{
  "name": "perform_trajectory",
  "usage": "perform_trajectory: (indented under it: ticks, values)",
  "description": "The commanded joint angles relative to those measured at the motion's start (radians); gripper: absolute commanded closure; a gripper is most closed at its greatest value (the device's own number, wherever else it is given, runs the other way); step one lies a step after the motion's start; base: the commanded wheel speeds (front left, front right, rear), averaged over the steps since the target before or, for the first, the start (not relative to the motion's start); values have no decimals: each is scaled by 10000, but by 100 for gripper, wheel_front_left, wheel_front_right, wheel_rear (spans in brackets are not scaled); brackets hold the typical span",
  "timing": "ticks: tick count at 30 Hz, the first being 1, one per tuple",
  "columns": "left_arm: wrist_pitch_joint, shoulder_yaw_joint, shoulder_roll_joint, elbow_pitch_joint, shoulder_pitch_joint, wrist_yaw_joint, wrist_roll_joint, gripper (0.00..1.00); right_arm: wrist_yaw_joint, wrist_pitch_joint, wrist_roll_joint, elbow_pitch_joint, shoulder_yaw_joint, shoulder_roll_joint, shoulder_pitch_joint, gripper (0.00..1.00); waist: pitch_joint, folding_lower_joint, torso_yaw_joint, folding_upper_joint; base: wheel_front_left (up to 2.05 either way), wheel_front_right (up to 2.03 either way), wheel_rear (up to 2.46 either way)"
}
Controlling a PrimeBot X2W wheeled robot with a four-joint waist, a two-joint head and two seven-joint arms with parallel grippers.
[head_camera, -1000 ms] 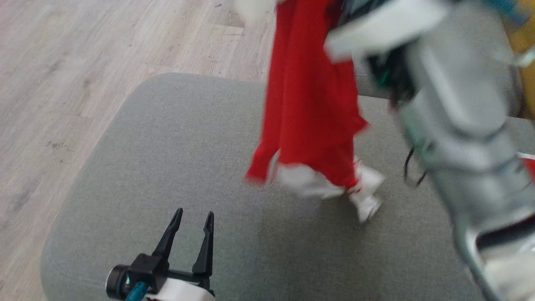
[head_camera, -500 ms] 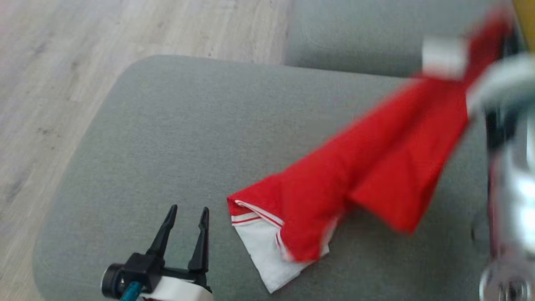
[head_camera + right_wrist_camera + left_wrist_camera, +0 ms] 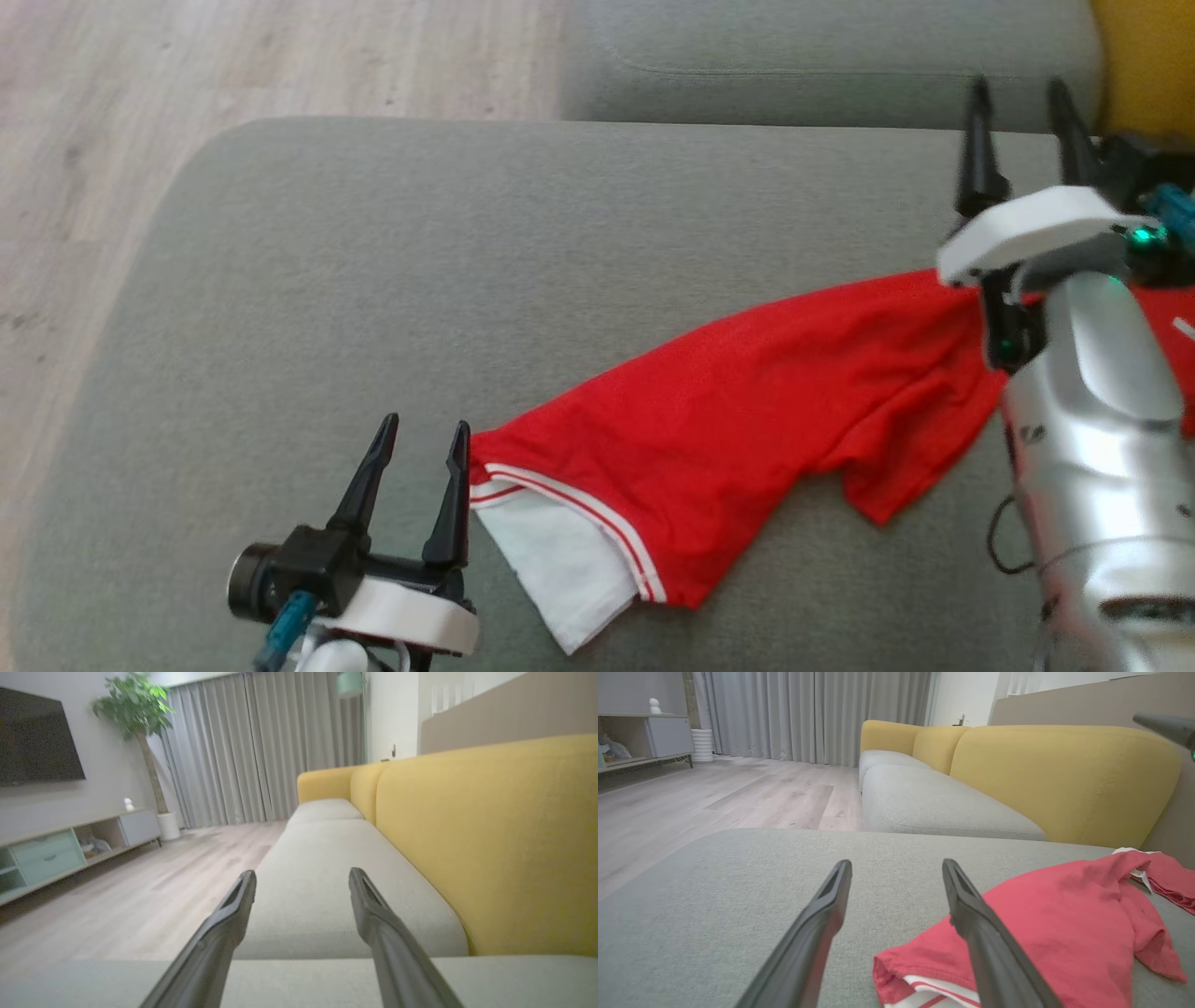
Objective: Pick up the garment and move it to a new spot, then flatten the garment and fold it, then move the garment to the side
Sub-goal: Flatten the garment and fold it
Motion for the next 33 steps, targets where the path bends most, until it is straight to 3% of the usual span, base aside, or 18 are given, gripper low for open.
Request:
perform_trajectory:
  ticks: [1, 6, 12, 16, 23, 28, 33]
  values:
    - [-93, 363, -35, -365, -411, -24, 103, 0, -17, -122, 651, -989, 803, 104, 50, 0, -36, -1, -252, 0, 0, 0, 0]
    - [-93, 366, -38, -481, -417, -78, 201, 0, -17, -132, 2094, -4514, 2353, 105, 2422, 0, -4, -1, -803, 0, 0, 0, 0]
    - [-93, 372, -54, -470, -481, -143, 272, 0, -17, -133, 2296, -7386, 2423, 105, 5862, 0, 16, -1, -1268, 0, 0, 0, 0]
    - [-93, 303, -56, -444, -490, -226, 330, 0, -17, -134, 2500, -7833, 2277, 106, 6907, 0, 115, -1, -1534, 0, 0, 0, 0]
    - [-93, -145, -53, -407, -841, -448, 594, 0, -17, -135, 2505, -7964, 1599, 106, 6810, 0, 325, -1, -1768, 0, 0, 0, 0]
    - [277, -1289, -70, -97, -1065, -728, 821, 0, -17, -135, 2526, -7679, 1291, 106, 6735, 0, 485, -1, -1822, 0, 0, 0, 0]
    - [1117, -3023, 21, 283, -1343, -875, 834, 0, -17, -135, 2549, -7493, 1164, 106, 6566, 0, 736, -1, -1911, 0, 0, 0, 0]
